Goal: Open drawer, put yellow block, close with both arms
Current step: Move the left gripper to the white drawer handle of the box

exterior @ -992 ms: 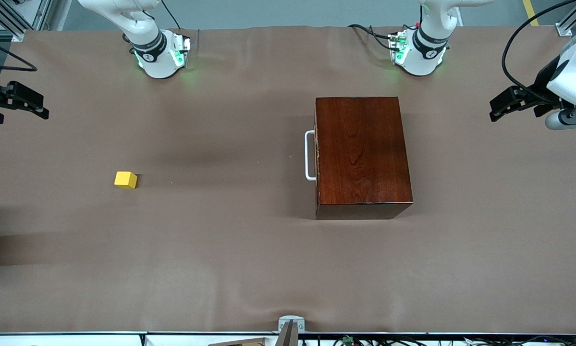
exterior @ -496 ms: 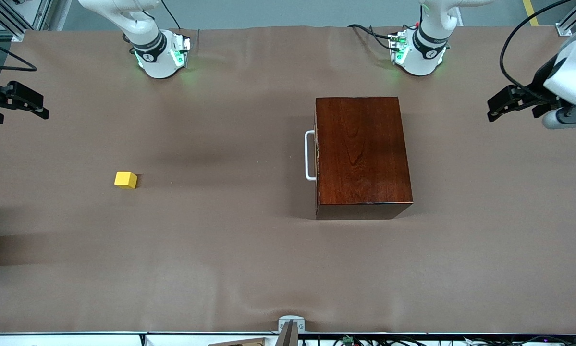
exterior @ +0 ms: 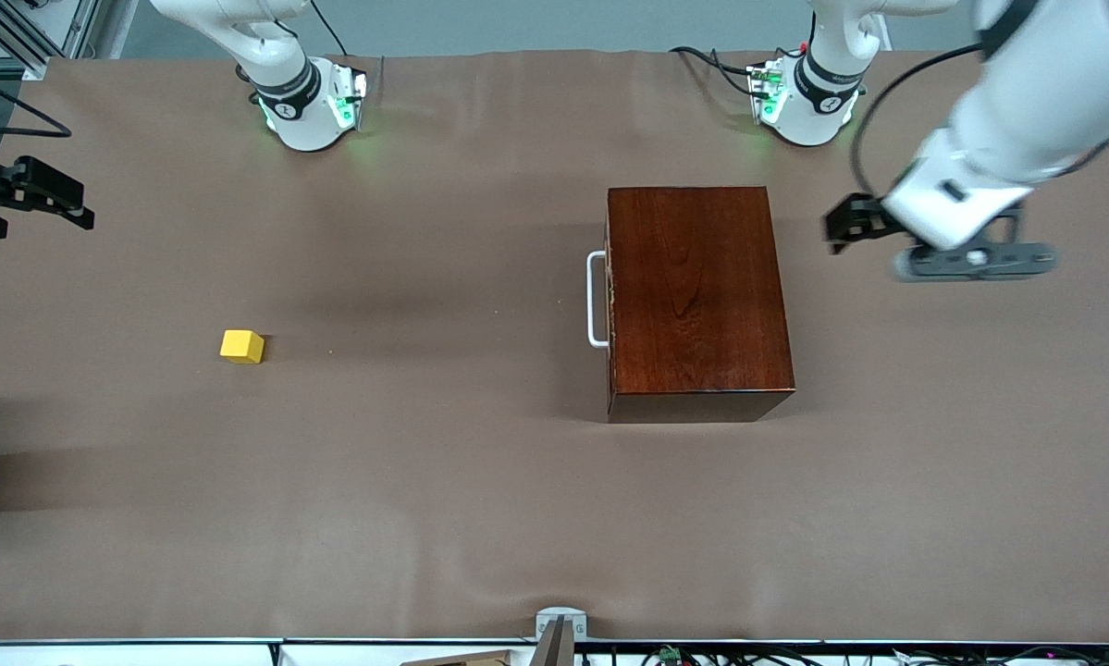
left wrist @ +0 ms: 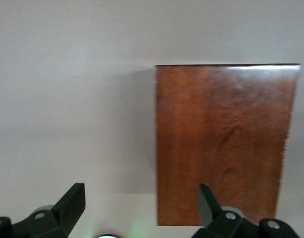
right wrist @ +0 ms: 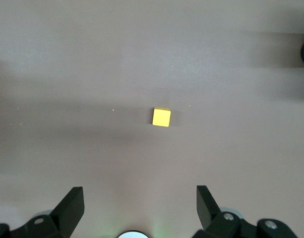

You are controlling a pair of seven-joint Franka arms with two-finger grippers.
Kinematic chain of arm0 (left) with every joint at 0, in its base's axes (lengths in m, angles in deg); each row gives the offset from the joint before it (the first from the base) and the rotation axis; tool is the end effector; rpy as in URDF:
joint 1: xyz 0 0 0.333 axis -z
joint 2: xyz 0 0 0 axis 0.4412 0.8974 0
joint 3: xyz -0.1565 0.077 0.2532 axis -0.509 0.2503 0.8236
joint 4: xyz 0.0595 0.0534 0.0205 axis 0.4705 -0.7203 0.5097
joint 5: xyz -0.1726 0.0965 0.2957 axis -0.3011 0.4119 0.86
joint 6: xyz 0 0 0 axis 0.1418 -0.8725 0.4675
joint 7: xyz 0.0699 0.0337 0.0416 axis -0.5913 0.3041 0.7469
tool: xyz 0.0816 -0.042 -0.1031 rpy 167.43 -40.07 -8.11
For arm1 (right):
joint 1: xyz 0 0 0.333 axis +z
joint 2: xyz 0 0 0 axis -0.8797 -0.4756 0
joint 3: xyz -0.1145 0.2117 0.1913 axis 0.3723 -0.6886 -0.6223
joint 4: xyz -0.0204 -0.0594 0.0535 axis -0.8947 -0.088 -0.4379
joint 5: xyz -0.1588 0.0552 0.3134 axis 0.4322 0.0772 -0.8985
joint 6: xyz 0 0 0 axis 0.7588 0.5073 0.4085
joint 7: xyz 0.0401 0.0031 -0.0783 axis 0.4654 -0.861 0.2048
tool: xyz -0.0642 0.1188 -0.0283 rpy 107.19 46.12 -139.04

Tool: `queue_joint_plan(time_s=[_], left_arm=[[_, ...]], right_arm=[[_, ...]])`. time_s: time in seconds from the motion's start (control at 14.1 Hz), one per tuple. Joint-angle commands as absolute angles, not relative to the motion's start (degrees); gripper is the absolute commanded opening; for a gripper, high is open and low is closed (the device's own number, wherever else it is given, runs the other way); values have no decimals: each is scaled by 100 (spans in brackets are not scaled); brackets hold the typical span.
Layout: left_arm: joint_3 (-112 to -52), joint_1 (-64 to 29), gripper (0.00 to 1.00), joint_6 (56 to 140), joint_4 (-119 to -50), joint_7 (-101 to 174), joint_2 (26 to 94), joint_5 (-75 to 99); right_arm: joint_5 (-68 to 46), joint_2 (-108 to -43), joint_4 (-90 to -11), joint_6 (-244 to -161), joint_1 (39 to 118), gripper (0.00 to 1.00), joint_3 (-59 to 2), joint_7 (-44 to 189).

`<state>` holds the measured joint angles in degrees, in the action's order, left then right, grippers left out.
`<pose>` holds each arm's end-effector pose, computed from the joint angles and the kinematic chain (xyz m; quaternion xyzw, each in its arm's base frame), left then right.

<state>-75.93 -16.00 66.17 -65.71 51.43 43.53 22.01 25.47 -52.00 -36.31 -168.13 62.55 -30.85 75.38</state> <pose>0.5145 -0.1970 0.5632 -0.9991 0.0067 0.0403 0.0079 0.5003 -0.0191 0.6084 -0.9980 -0.0517 0.0348 0.0034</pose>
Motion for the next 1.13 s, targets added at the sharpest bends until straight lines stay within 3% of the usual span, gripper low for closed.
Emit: queue_joint_plan(time_s=[0.0, 0.43, 0.85, 1.06], left_arm=[[-7558, -802, 100, 6680, -5760, 6019, 5211, 2189], [-7383, 815, 100, 7786, -5504, 7742, 6521, 2531], [-5863, 2776, 100, 8060, -5196, 8053, 7454, 2611], [-5729, 2998, 100, 8096, -5222, 8211, 7551, 2602]], right_arm=[[2438, -5064, -3734, -16794, 6178, 100, -3129, 7463], [2438, -5064, -3734, -16794, 6178, 100, -3129, 7463], [2438, -5064, -3734, -16785, 6178, 100, -3129, 7463], [2438, -5064, -3734, -16785, 6187, 100, -3129, 7471]])
